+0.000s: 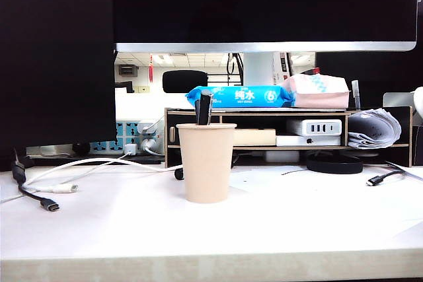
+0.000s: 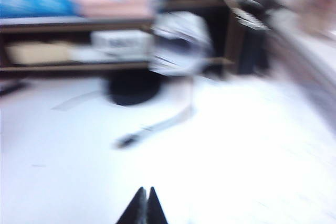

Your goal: Pick up the marker from the paper cup and put it on the table.

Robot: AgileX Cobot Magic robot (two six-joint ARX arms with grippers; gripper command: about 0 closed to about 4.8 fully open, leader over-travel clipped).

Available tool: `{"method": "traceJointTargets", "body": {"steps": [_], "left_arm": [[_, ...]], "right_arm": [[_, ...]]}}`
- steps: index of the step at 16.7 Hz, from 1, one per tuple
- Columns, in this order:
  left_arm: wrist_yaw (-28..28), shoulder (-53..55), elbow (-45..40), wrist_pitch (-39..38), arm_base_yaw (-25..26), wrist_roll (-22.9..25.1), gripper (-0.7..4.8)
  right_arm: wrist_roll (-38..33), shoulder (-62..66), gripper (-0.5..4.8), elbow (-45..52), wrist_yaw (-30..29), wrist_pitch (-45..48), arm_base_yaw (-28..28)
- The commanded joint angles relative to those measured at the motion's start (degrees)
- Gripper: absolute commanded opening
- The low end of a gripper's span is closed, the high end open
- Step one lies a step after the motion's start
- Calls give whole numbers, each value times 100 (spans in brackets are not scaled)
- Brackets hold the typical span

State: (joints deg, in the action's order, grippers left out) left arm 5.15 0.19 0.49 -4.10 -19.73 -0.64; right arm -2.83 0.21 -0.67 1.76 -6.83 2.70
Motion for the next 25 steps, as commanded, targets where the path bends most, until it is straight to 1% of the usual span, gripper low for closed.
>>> {"method": "traceJointTargets", "body": {"steps": [1,5,12,25], "left_arm": [[9,0,4,28,4,44,-5],[9,0,4,28,4,44,-5],[9,0,4,28,4,44,-5],[9,0,4,28,4,44,-5]], "right_arm": [[-15,-2,-5,33,225,61,-2],[-13,-2,-5,33,219,109,0],[70,-4,-5,35,219,450,0],[136,-2,-5,33,219,400,-7]]}}
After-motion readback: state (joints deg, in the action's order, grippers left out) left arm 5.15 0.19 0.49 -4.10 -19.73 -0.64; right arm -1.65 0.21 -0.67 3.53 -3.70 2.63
